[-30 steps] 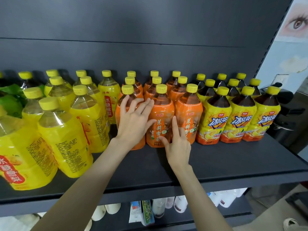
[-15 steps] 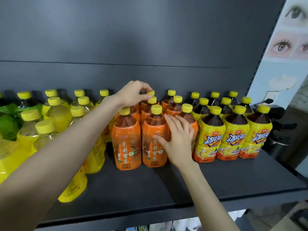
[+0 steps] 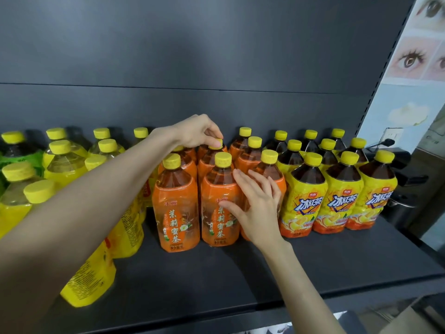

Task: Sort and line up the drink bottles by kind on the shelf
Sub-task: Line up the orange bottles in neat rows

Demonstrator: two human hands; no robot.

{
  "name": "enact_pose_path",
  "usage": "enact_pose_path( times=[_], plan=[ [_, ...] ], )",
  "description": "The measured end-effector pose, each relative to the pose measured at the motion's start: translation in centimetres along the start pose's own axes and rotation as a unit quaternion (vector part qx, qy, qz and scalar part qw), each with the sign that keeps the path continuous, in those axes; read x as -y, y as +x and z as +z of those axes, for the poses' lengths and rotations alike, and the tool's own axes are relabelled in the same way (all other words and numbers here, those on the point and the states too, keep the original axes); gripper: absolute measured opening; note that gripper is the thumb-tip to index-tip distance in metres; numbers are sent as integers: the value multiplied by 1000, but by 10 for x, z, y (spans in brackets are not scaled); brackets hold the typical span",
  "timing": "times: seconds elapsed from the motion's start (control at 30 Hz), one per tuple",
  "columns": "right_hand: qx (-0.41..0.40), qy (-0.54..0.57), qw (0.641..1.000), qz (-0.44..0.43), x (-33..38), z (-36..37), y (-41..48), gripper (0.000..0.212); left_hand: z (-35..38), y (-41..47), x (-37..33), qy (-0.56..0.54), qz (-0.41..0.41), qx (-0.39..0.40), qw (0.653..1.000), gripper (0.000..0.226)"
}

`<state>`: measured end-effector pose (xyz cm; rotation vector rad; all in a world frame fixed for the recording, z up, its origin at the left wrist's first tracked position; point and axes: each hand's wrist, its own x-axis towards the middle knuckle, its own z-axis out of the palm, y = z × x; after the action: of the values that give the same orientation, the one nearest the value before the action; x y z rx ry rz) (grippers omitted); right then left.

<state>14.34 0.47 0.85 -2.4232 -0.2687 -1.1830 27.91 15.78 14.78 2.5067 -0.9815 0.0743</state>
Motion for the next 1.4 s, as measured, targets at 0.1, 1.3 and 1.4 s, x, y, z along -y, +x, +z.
enact_pose_path(
  times=[0.1, 1.3, 1.4],
  plan=[
    [-1, -1, 1000, -1, -1, 1, -1, 67, 2, -1, 1, 4, 7, -13, 1000, 35],
    [13, -160, 986, 37, 2, 26, -67, 110, 166, -168, 7, -418, -240, -309, 820, 92],
    [10, -171, 984, 38, 2, 29, -67, 108, 172, -166, 9, -429, -256, -312, 808, 88]
  ],
)
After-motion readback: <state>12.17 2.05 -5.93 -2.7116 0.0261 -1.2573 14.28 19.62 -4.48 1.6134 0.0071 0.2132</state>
